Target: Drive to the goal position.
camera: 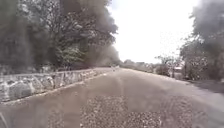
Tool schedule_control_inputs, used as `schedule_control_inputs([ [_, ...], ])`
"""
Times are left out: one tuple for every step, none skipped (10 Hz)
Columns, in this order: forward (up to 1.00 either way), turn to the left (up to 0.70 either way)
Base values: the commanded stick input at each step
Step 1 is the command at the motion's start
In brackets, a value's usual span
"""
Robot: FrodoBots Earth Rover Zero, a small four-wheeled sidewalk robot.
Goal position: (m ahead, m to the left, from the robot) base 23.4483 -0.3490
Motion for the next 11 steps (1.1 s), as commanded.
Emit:
schedule_control_inputs([
  [0.70, 0.00],
  [0.70, 0.00],
  [0.70, 0.00],
  [0.70, 0.00],
  [0.70, -0.25],
  [0.70, -0.08],
  [0.70, 0.00],
  [0.70, 0.00],
  [0.70, 0.00],
  [0.70, 0.00],
  [0.70, 0.00],
])
